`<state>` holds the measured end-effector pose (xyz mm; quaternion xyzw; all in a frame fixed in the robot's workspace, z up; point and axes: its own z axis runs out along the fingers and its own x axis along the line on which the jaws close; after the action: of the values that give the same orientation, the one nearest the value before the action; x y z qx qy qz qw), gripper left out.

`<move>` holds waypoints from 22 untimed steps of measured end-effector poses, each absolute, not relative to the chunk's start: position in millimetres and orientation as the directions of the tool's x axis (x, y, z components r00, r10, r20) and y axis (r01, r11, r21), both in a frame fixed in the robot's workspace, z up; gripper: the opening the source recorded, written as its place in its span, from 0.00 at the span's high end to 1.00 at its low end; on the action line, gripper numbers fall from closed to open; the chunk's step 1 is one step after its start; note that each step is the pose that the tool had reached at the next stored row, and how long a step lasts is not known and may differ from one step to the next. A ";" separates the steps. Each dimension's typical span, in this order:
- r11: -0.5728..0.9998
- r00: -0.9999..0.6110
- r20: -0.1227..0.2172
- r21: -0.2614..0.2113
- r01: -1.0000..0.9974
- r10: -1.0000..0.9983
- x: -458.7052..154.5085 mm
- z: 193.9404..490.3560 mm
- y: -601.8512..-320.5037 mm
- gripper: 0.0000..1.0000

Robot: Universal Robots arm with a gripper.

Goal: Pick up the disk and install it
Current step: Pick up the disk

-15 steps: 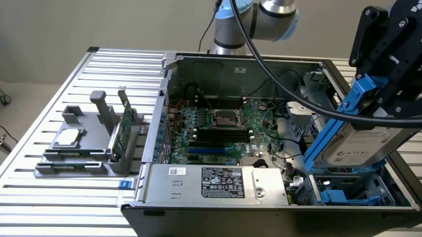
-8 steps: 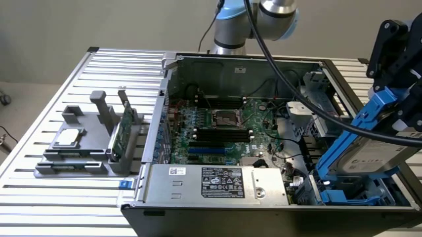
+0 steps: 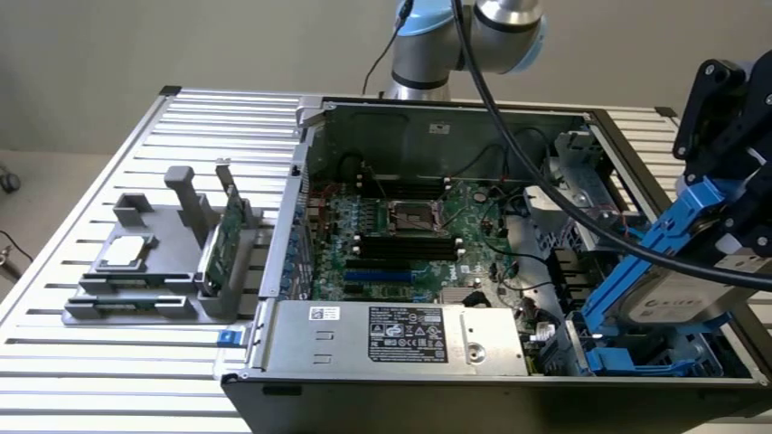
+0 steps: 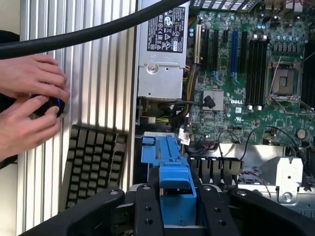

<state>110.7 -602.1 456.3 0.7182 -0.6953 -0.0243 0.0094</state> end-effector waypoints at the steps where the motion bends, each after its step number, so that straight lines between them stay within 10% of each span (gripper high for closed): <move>1: -0.031 0.030 -0.023 0.047 -0.998 -0.999 111.1 455.5 -601.7 0.67; 22: -0.015 0.014 -0.024 0.047 -0.999 -1.000 115.3 447.0 -596.7 0.67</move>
<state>115.3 -596.7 447.0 0.7121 -0.7016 -0.0250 0.0086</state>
